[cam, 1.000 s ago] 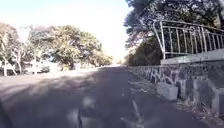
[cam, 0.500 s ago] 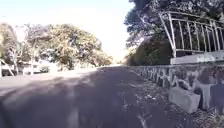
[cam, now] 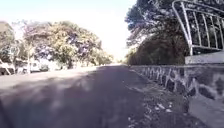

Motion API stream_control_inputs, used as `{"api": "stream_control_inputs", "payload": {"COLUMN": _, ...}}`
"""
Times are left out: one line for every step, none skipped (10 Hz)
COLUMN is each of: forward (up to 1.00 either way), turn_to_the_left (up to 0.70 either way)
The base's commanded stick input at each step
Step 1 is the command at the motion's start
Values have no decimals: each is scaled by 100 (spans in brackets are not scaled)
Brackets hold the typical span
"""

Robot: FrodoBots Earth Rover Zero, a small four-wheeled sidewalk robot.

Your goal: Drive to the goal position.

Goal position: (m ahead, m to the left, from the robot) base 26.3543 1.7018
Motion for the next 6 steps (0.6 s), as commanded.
{"api": "stream_control_inputs", "payload": {"forward": 100, "turn_to_the_left": 24}}
{"api": "stream_control_inputs", "payload": {"forward": 100, "turn_to_the_left": 12}}
{"api": "stream_control_inputs", "payload": {"forward": 100, "turn_to_the_left": 0}}
{"api": "stream_control_inputs", "payload": {"forward": 100, "turn_to_the_left": 0}}
{"api": "stream_control_inputs", "payload": {"forward": 100, "turn_to_the_left": 0}}
{"api": "stream_control_inputs", "payload": {"forward": 100, "turn_to_the_left": 0}}
